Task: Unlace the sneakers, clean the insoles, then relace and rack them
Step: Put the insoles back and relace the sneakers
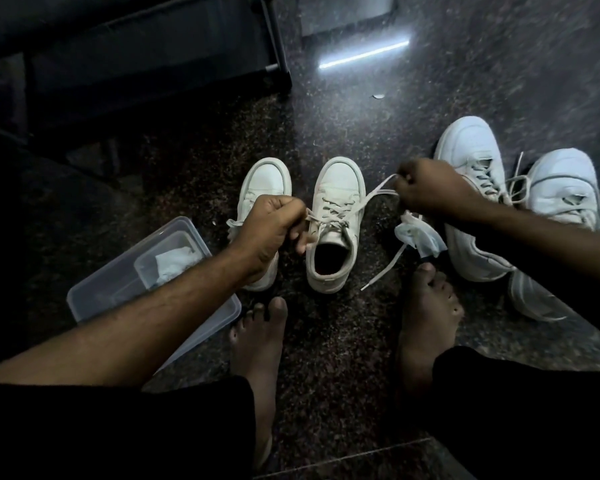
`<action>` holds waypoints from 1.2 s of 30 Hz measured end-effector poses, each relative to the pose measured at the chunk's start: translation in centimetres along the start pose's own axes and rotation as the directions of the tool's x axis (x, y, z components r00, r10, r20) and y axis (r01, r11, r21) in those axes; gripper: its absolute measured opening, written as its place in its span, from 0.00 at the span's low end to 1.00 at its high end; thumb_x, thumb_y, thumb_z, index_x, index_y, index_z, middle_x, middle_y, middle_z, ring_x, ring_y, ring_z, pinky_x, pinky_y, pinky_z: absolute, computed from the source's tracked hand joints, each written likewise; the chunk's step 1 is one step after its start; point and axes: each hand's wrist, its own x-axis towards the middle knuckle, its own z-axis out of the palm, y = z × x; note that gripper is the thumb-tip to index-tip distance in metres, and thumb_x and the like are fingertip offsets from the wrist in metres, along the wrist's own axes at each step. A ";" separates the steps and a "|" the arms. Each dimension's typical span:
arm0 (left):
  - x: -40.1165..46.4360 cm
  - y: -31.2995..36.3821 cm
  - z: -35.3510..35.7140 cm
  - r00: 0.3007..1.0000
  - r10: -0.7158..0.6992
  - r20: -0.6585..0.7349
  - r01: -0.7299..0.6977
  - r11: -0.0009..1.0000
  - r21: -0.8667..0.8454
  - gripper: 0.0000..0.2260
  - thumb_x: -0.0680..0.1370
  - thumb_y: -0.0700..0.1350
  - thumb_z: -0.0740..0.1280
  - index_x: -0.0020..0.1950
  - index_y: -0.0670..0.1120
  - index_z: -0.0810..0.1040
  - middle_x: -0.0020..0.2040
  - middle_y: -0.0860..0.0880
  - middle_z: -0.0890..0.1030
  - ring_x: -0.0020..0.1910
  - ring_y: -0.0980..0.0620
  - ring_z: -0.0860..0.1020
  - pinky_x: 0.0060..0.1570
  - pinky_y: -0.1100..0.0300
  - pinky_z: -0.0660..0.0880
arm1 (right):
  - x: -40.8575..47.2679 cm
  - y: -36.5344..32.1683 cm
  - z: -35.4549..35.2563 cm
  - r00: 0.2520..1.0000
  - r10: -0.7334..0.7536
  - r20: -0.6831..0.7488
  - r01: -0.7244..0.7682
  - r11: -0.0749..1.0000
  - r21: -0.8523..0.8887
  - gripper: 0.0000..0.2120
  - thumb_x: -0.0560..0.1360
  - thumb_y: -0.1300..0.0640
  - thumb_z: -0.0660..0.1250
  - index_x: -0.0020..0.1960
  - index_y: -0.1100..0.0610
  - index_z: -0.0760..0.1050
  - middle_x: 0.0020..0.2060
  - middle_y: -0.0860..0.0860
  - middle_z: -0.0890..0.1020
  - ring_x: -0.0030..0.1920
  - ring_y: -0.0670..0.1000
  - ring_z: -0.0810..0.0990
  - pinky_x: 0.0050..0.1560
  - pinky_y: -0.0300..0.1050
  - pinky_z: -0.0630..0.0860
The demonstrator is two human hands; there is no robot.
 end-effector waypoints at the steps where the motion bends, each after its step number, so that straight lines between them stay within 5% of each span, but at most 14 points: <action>1: 0.0 -0.3 -0.1 1.000 -0.018 0.005 0.018 1.000 0.015 0.21 0.78 0.33 0.57 0.26 0.45 0.68 0.22 0.48 0.64 0.18 0.50 0.67 0.36 0.50 0.77 | 0.0 -0.5 -0.2 0.996 0.063 0.070 -0.081 0.947 0.311 0.09 0.78 0.59 0.59 0.44 0.57 0.77 0.40 0.57 0.85 0.39 0.56 0.83 0.39 0.45 0.75; 4: 0.4 -1.5 -0.6 0.998 -0.058 -0.015 0.060 0.982 0.179 0.17 0.82 0.42 0.62 0.33 0.39 0.68 0.23 0.48 0.65 0.17 0.52 0.63 0.24 0.61 0.64 | -0.1 -1.8 -0.7 0.965 0.025 0.261 -0.247 0.419 0.874 0.12 0.79 0.64 0.56 0.46 0.56 0.77 0.41 0.52 0.86 0.41 0.48 0.84 0.41 0.39 0.77; 6: 0.8 -2.2 -1.2 0.999 -0.023 -0.040 0.039 0.872 0.488 0.19 0.81 0.52 0.65 0.36 0.41 0.72 0.25 0.52 0.70 0.21 0.54 0.66 0.26 0.61 0.62 | -0.1 -2.2 -1.1 0.946 -0.060 0.320 -0.306 0.164 0.938 0.10 0.81 0.57 0.57 0.50 0.55 0.77 0.46 0.52 0.85 0.48 0.49 0.84 0.48 0.40 0.79; 8: 0.7 -2.2 -1.5 0.996 0.075 -0.045 -0.013 0.637 0.771 0.17 0.79 0.57 0.66 0.40 0.45 0.78 0.27 0.53 0.75 0.28 0.54 0.73 0.30 0.58 0.64 | -0.2 -2.7 -1.4 0.940 -0.123 0.318 -0.315 0.048 0.948 0.09 0.82 0.54 0.59 0.50 0.55 0.76 0.40 0.52 0.79 0.40 0.48 0.83 0.43 0.41 0.81; 10: 0.2 -1.3 -1.6 0.975 0.204 -0.086 -0.003 0.402 0.916 0.15 0.79 0.60 0.65 0.44 0.49 0.81 0.33 0.51 0.79 0.37 0.48 0.79 0.33 0.57 0.66 | -0.2 -3.0 -1.2 0.943 -0.143 0.302 -0.284 0.133 0.950 0.08 0.83 0.56 0.59 0.51 0.56 0.75 0.34 0.51 0.72 0.29 0.44 0.72 0.30 0.38 0.76; 13: 0.4 0.3 -2.1 0.877 0.480 -0.005 -0.011 0.032 0.999 0.15 0.78 0.61 0.65 0.45 0.50 0.80 0.40 0.48 0.82 0.42 0.42 0.80 0.34 0.55 0.65 | -0.4 -2.6 0.2 0.950 -0.191 0.247 -0.116 0.520 0.846 0.09 0.83 0.55 0.60 0.52 0.56 0.78 0.30 0.48 0.69 0.24 0.44 0.62 0.23 0.35 0.62; 16: 1.5 1.3 -2.6 0.797 0.581 0.166 -0.071 -0.183 0.981 0.10 0.78 0.55 0.68 0.46 0.48 0.80 0.43 0.47 0.79 0.45 0.42 0.76 0.40 0.50 0.68 | -0.5 -2.2 1.0 0.914 -0.342 0.220 0.193 0.841 0.506 0.10 0.81 0.50 0.64 0.52 0.53 0.81 0.38 0.46 0.81 0.33 0.46 0.76 0.36 0.42 0.73; 18: 2.0 1.6 -2.9 0.754 0.631 0.184 -0.030 -0.247 0.969 0.05 0.78 0.48 0.66 0.46 0.48 0.79 0.44 0.47 0.76 0.47 0.44 0.75 0.43 0.49 0.68 | -0.7 -2.4 1.2 0.875 -0.400 0.273 0.344 0.910 0.231 0.09 0.78 0.46 0.66 0.53 0.49 0.81 0.42 0.45 0.83 0.39 0.42 0.79 0.44 0.43 0.74; 20: 2.4 1.9 -2.8 0.735 0.659 0.163 -0.009 -0.230 0.973 0.04 0.78 0.43 0.66 0.50 0.49 0.80 0.49 0.47 0.76 0.52 0.44 0.74 0.49 0.50 0.68 | -1.0 -2.5 1.4 0.864 -0.412 0.290 0.397 0.911 0.113 0.08 0.77 0.45 0.68 0.53 0.47 0.79 0.41 0.45 0.81 0.37 0.39 0.76 0.43 0.43 0.73; 25: 2.2 2.7 -1.2 0.832 0.546 0.100 -0.091 -0.044 0.995 0.28 0.68 0.33 0.68 0.67 0.47 0.71 0.67 0.42 0.69 0.66 0.41 0.68 0.63 0.47 0.65 | -0.8 -2.5 1.9 0.868 -0.440 0.233 0.415 0.898 0.148 0.07 0.78 0.53 0.68 0.55 0.52 0.79 0.46 0.47 0.82 0.41 0.48 0.79 0.45 0.41 0.72; 29: 1.5 1.5 -0.5 0.872 0.483 0.082 -0.100 0.012 0.995 0.16 0.70 0.35 0.70 0.53 0.46 0.71 0.53 0.44 0.75 0.51 0.43 0.73 0.47 0.49 0.69 | -1.3 -2.0 2.5 0.944 -0.326 0.041 0.313 0.930 0.191 0.22 0.78 0.56 0.68 0.70 0.55 0.68 0.55 0.49 0.80 0.53 0.49 0.79 0.51 0.39 0.71; 31: 1.6 1.0 -0.8 0.965 0.264 -0.005 -0.074 0.289 0.954 0.12 0.75 0.49 0.74 0.43 0.46 0.72 0.41 0.49 0.78 0.43 0.47 0.75 0.41 0.52 0.69 | -1.8 -1.8 2.8 0.989 -0.138 -0.046 0.144 0.974 0.177 0.18 0.78 0.53 0.67 0.65 0.57 0.69 0.50 0.52 0.81 0.48 0.52 0.79 0.47 0.42 0.71; 33: 1.5 0.3 -0.7 0.994 0.101 -0.048 -0.001 0.436 0.900 0.22 0.77 0.60 0.69 0.33 0.45 0.73 0.30 0.49 0.77 0.35 0.47 0.76 0.35 0.52 0.70 | -2.1 -1.6 3.1 0.998 0.048 0.048 -0.052 0.995 0.084 0.14 0.80 0.46 0.63 0.50 0.58 0.73 0.39 0.53 0.78 0.41 0.53 0.75 0.38 0.45 0.68; 36: 1.5 -0.6 0.3 0.999 0.001 -0.046 0.040 0.485 0.873 0.31 0.78 0.67 0.61 0.32 0.40 0.75 0.28 0.44 0.78 0.33 0.43 0.78 0.35 0.52 0.72 | -2.6 -1.6 4.3 0.891 0.192 0.412 -0.261 0.958 0.119 0.30 0.80 0.36 0.53 0.40 0.60 0.78 0.34 0.55 0.79 0.35 0.55 0.76 0.33 0.43 0.67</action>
